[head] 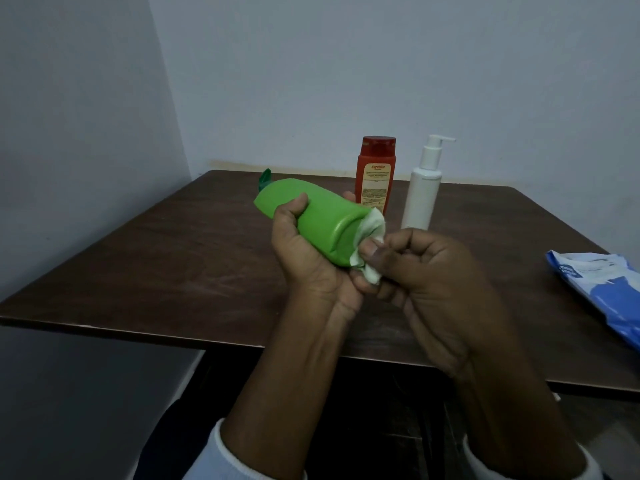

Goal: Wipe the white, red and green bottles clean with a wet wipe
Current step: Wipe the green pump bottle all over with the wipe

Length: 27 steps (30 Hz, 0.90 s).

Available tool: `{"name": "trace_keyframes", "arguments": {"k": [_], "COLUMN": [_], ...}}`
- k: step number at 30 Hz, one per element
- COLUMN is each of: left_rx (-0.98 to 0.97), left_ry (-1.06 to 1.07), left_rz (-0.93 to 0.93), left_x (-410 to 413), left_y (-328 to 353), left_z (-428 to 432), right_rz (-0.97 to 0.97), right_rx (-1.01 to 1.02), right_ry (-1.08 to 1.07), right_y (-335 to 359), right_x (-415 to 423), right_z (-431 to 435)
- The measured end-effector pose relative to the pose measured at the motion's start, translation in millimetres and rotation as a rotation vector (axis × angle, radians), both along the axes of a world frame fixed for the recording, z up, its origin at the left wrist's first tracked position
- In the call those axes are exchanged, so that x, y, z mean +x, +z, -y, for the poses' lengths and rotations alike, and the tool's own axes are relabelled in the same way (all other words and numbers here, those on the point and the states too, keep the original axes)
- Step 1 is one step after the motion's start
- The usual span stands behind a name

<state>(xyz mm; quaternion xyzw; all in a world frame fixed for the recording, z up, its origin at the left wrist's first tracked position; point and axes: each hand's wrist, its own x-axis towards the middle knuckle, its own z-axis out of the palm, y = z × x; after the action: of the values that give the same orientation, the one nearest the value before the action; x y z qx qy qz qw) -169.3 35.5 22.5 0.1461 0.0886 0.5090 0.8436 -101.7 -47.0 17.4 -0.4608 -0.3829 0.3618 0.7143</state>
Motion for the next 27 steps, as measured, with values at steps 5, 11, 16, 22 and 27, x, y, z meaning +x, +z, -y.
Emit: {"name": "trace_keyframes", "arguments": {"k": [5, 11, 16, 22, 27], "left_rx": [0.002, -0.037, -0.023, 0.030, 0.083], "left_ry": [-0.041, 0.043, 0.131, -0.047, -0.137], "left_rz": [0.054, -0.041, -0.246, -0.262, -0.298], "left_x": [-6, -13, -3, -5, -20], "left_y": [2, -1, -7, -7, -2], "left_z": [-9, -18, -14, -3, -8], "right_rz": [-0.119, 0.348, 1.104, 1.331, 1.456], "right_rx": [-0.122, 0.084, 0.267, 0.414, 0.463], "right_ry": [0.328, 0.195, -0.583, -0.556, -0.260], "right_y": [7, 22, 17, -8, 2], "right_x": [-8, 7, 5, -15, -5], "right_z": [5, 28, 26, 0, 9]}}
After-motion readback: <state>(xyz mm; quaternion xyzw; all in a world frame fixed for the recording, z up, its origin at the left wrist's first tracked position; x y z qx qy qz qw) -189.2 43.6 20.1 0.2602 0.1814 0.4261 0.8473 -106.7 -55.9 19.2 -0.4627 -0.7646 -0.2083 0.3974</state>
